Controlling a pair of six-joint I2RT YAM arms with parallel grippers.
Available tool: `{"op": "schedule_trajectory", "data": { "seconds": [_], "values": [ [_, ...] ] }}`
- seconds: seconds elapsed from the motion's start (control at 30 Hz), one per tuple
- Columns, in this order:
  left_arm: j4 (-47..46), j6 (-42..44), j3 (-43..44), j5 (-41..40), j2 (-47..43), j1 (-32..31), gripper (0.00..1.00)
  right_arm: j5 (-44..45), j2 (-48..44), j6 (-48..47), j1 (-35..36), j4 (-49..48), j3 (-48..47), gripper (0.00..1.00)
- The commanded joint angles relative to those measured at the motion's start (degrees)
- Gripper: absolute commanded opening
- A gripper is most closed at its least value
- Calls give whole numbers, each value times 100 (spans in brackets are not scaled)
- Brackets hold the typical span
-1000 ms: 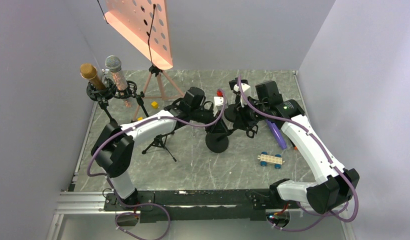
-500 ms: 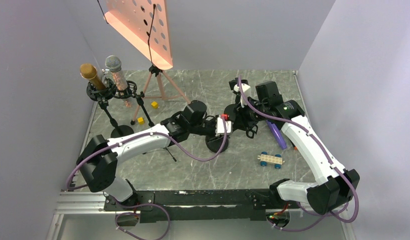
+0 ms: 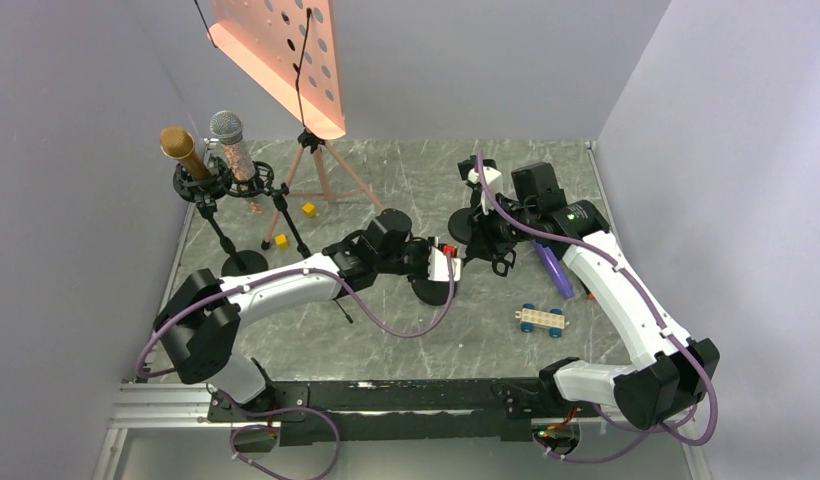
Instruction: Remove the microphone from the stand
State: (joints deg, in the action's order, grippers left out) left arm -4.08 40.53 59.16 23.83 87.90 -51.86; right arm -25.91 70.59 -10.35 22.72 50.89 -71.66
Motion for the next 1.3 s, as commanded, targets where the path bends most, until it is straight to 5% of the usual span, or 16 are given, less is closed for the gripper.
{"op": "schedule_trajectory", "data": {
  "seconds": [0.0,0.1,0.23,0.37,0.6,0.73,0.87,0.93,1.27],
  "values": [
    [-182,27,213,-77,87,-31,14,-231,-60,100,31,-342,-94,0],
    [184,-675,637,116,218,55,0,-209,-62,46,31,-290,-120,0],
    [1082,-2925,1570,2108,712,646,0,-204,-102,1,31,-273,-87,0],
    [-43,-5271,1347,2913,872,963,0,-178,-169,-71,31,-313,-63,0],
    [394,-5498,1654,3052,1229,1057,0,-115,-160,-108,31,-355,-110,0],
    [399,-5375,1410,2435,1051,1049,8,-67,-223,-81,25,-416,-54,0],
    [633,-4737,1185,2128,746,1030,46,-68,-258,-51,15,-470,5,0],
    [784,-4047,1093,1872,548,982,55,-96,-226,-59,13,-438,-9,0],
    [-534,486,-352,478,-554,360,63,-218,202,-40,13,-283,-364,0]
  ]
}}
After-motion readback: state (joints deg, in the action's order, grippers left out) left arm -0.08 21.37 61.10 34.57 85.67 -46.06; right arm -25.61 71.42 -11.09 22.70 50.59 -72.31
